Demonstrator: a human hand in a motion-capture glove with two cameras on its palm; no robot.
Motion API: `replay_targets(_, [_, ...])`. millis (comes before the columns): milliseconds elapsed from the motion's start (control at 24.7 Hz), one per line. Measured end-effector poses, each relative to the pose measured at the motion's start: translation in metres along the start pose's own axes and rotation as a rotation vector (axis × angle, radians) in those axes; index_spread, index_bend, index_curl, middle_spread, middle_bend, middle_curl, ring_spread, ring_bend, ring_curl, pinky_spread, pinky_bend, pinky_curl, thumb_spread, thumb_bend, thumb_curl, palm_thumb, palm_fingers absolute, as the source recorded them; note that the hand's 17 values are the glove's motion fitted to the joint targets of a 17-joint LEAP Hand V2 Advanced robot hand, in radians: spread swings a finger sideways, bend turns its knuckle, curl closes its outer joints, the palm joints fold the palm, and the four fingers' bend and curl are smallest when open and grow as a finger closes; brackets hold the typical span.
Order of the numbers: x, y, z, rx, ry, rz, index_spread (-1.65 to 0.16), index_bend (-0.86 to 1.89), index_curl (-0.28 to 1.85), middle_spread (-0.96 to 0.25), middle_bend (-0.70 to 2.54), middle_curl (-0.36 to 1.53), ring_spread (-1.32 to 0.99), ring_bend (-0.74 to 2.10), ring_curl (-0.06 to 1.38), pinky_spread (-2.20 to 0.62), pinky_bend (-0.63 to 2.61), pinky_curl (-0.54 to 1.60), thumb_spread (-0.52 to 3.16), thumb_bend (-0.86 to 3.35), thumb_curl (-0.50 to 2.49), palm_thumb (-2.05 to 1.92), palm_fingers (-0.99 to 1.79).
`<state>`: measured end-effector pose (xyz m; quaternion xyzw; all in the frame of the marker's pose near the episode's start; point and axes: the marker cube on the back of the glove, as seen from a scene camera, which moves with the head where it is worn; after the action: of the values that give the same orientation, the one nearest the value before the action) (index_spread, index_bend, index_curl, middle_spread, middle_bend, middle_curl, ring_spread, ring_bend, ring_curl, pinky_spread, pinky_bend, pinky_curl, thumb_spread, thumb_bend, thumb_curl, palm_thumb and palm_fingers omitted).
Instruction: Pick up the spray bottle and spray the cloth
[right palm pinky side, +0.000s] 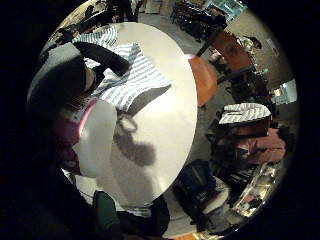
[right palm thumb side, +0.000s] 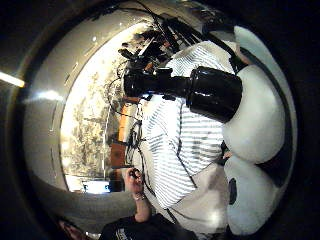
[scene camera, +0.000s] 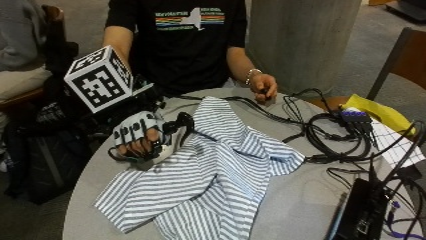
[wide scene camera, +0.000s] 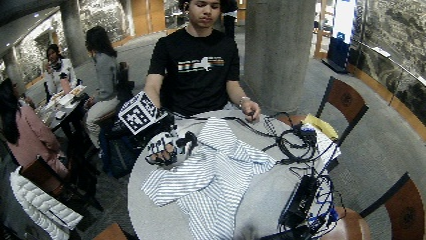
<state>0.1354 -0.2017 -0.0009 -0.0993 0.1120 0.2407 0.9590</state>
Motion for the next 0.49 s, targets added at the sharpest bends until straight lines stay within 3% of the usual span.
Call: replay_targets(486, [-0.012, -0.004, -0.002, -0.121, 0.167, -0.010, -0.17, 0.10, 0.29, -0.09, 0.35, 0.50, -0.12, 0.55, 0.45, -0.10, 0.41, 0.38, 0.37, -0.03, 0.65, 1.11, 1.11])
